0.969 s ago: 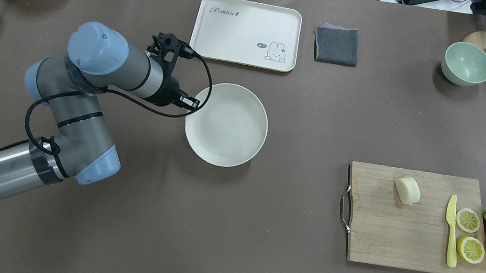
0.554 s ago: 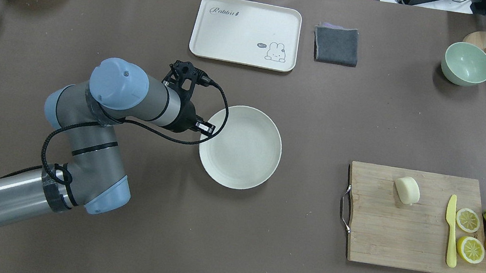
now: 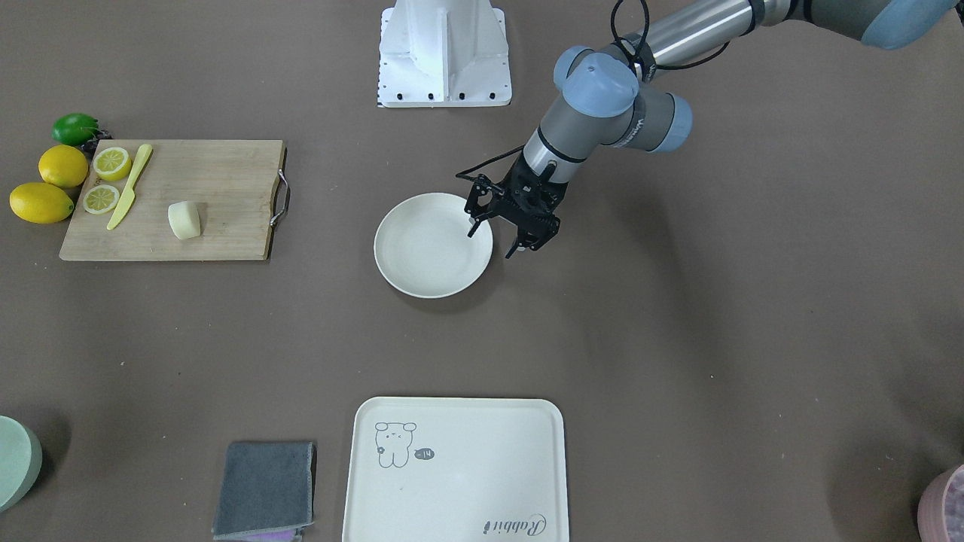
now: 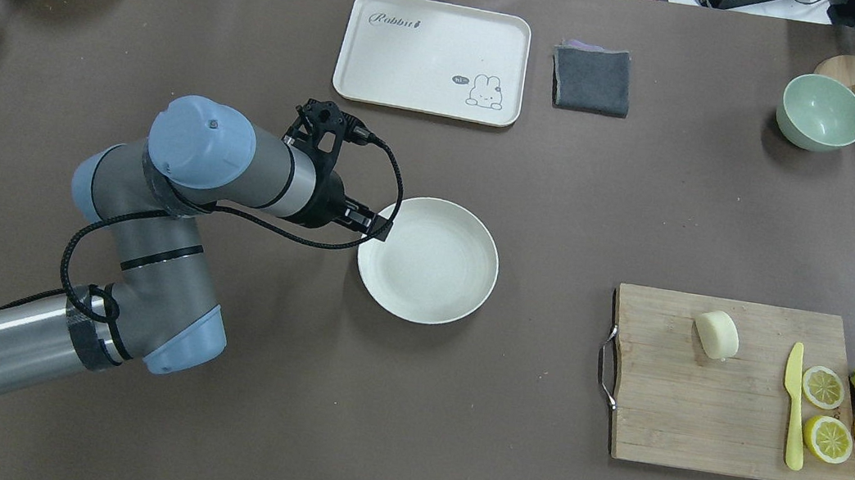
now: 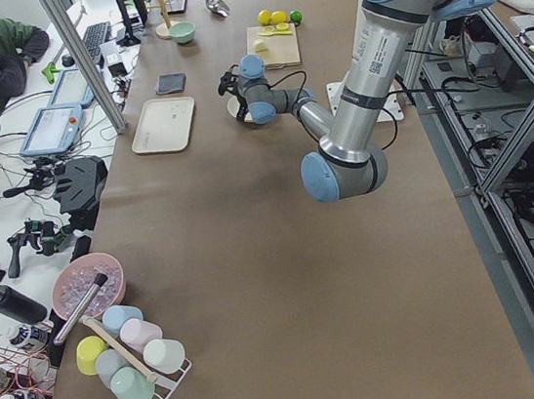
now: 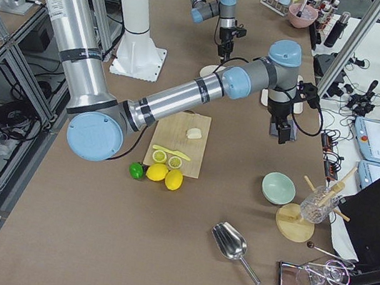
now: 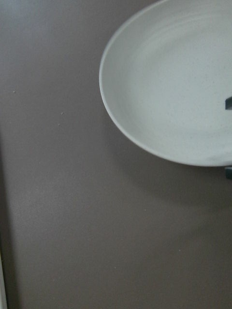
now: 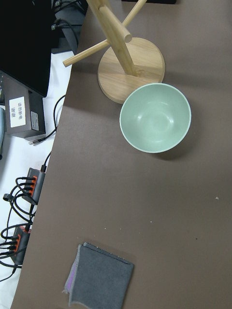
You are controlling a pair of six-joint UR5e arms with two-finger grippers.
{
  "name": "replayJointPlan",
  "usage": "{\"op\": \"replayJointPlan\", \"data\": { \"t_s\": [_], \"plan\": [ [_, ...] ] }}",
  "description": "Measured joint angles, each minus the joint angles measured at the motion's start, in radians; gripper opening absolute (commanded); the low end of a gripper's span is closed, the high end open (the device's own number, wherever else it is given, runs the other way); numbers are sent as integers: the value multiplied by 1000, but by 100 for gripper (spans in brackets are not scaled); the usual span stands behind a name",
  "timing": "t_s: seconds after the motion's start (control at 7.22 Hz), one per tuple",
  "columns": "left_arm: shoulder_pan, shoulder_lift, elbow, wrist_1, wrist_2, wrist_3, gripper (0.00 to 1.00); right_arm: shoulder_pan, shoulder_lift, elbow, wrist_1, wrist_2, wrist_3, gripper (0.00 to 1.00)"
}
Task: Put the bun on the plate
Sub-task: 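Release the plate and withdraw the left arm while the right arm approaches the board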
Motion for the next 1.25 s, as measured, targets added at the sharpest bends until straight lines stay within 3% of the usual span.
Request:
{"op": "replayJointPlan", "data": {
  "t_s": [0.28, 0.69, 0.97, 1.25],
  "plan": [
    [-118, 44, -44, 10, -57, 1, 98, -18, 7, -5, -6, 4, 2, 100],
    [-403, 153, -54, 12, -353, 59, 98, -76, 10, 5, -2, 12, 88, 100],
    [-585, 238, -10, 22, -497, 212, 98, -170, 4, 48, 2, 14, 140, 100],
    [-693, 287, 58, 28, -539, 415, 98, -242, -43, 94, 1, 27, 146, 100]
  ]
}}
